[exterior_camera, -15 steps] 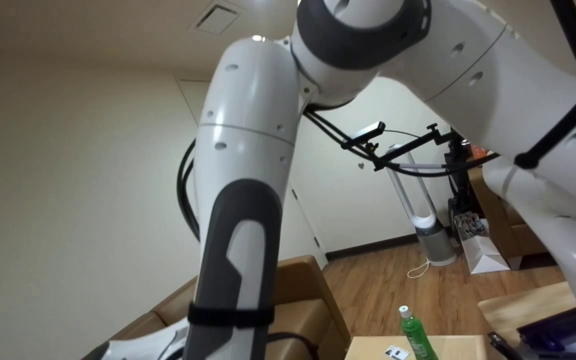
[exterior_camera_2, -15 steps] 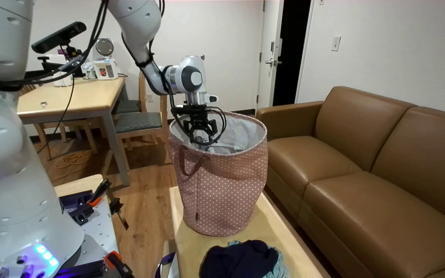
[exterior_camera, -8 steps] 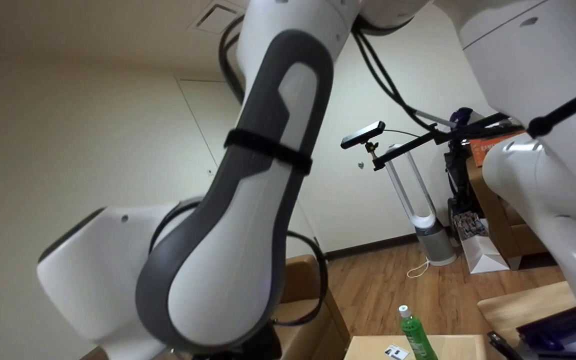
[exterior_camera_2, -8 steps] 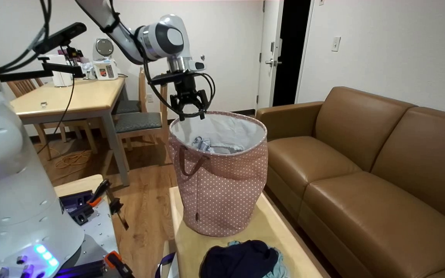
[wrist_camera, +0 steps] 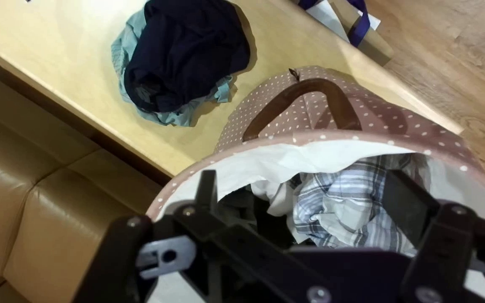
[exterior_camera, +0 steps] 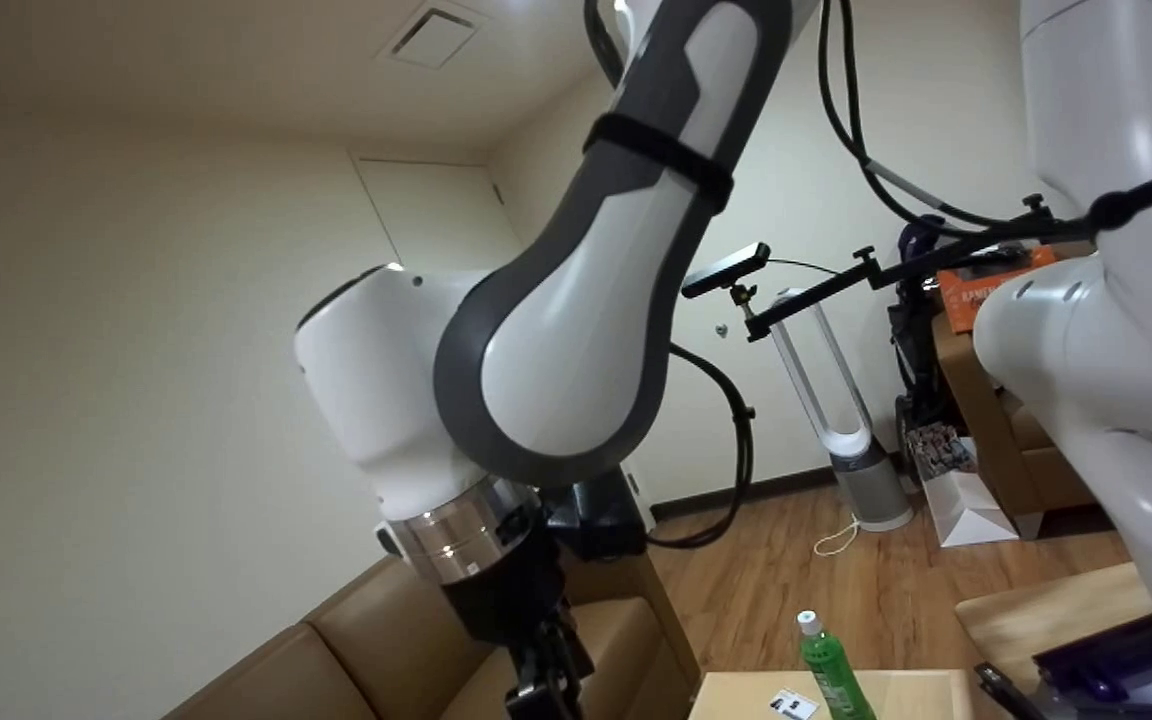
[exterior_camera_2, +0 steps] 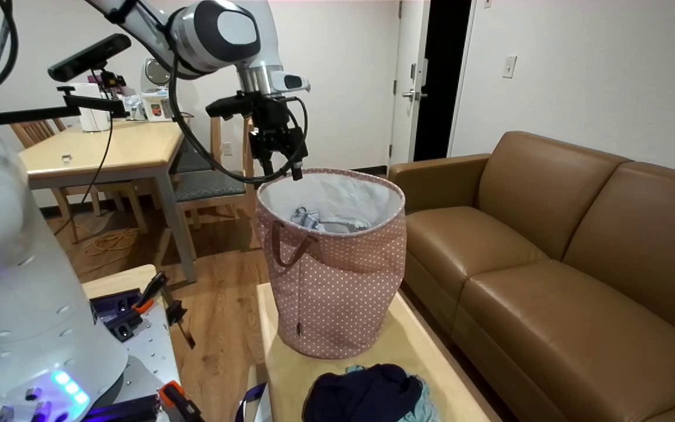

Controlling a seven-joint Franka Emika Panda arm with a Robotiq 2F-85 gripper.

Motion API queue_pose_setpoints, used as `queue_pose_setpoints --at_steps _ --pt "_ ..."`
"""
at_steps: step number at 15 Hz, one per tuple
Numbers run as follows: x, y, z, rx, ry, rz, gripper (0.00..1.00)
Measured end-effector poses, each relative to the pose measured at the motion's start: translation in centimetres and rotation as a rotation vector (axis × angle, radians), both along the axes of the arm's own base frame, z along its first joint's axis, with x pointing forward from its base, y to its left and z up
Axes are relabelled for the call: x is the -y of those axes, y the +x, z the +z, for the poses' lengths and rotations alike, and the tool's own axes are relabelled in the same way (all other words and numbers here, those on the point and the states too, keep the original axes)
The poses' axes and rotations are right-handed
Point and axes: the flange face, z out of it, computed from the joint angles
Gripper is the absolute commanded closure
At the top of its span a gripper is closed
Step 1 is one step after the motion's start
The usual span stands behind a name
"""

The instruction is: Pick up the clothe and put it in the bag

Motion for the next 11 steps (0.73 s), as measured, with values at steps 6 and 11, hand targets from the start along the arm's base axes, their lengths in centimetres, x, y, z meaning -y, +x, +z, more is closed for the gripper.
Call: queue_pose_setpoints --at_steps 6,11 --pt "0.8 1.0 1.1 0.000 0.132 -0.220 0.00" --pt "5.3 2.0 0.5 -0.030 0.243 -0.411 0.00"
